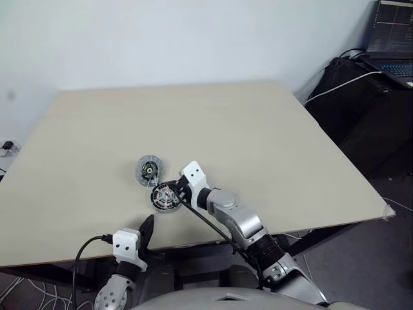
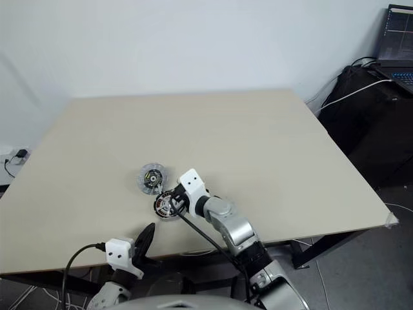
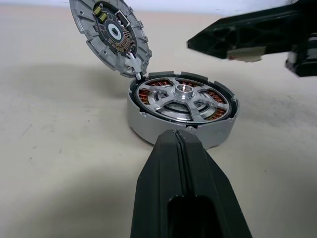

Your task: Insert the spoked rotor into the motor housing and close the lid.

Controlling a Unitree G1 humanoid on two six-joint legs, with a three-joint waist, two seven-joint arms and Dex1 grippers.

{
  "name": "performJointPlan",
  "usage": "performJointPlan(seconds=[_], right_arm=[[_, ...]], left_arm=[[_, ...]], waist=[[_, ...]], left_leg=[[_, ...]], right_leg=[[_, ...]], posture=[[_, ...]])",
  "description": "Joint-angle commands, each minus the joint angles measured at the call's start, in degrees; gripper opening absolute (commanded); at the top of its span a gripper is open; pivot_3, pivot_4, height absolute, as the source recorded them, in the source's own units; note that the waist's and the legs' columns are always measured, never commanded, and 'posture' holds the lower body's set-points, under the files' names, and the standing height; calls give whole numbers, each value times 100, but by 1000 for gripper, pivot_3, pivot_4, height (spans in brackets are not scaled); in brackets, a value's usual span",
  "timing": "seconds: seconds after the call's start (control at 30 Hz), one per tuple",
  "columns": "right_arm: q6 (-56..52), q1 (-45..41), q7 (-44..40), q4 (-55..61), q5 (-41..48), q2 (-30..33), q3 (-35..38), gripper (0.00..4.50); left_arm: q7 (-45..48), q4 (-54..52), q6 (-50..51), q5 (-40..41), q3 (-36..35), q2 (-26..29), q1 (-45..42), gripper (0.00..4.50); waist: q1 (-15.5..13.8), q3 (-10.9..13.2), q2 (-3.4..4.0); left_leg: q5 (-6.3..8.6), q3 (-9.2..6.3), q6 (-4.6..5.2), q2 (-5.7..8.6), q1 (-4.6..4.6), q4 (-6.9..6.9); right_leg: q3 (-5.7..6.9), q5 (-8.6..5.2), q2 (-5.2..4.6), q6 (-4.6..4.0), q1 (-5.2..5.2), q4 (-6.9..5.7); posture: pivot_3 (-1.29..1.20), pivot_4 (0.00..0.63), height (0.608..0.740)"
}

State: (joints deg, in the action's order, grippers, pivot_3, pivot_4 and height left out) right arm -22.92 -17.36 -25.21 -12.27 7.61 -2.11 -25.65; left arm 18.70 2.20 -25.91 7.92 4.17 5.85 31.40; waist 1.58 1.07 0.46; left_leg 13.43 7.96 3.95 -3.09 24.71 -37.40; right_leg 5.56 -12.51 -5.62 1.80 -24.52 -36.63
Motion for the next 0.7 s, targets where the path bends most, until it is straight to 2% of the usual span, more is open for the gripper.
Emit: performJointPlan(seconds=[0.03, 0.3, 0.4, 0.6, 0.7], right_arm=[[212, -208, -157, -237, -188, -83, -98, 44], [-28, -239, -406, -416, -609, 104, -374, 44], [-13, -287, -541, -87, -593, 198, -304, 44], [49, -624, -1241, 936, -938, 938, -664, 44], [85, -878, -1628, 1213, -1358, 1434, -1055, 655]], left_arm=[[18, 0, -193, 47, -33, -25, -37, 0], [31, 77, -229, 41, -49, -35, -65, 0], [24, 71, -222, 29, -31, -45, -73, 0], [26, 41, -203, 20, -9, -52, -76, 0], [36, 63, -201, 21, 3, -55, -92, 0]], waist=[[3, -1, -1], [7, -9, -5], [2, -9, -7], [7, -4, -2], [-2, -4, -3]], left_leg=[[0, 0, 0, 0, 0, 0], [0, 1, 0, 0, -2, -3], [0, 0, -1, -3, -2, -6], [0, 0, -1, -4, 0, -14], [0, -1, -1, -8, 0, -15]], right_leg=[[0, 0, 0, 0, 0, 0], [-1, 0, -1, 0, 0, -7], [0, 0, -3, 0, 0, -11], [-1, 0, -12, 0, -1, -12], [1, 0, -10, 0, -1, -13]], posture=[[0, 0, 740], [0, 0, 740], [0, 0, 740], [0, 0, 740], [0, 0, 740]])
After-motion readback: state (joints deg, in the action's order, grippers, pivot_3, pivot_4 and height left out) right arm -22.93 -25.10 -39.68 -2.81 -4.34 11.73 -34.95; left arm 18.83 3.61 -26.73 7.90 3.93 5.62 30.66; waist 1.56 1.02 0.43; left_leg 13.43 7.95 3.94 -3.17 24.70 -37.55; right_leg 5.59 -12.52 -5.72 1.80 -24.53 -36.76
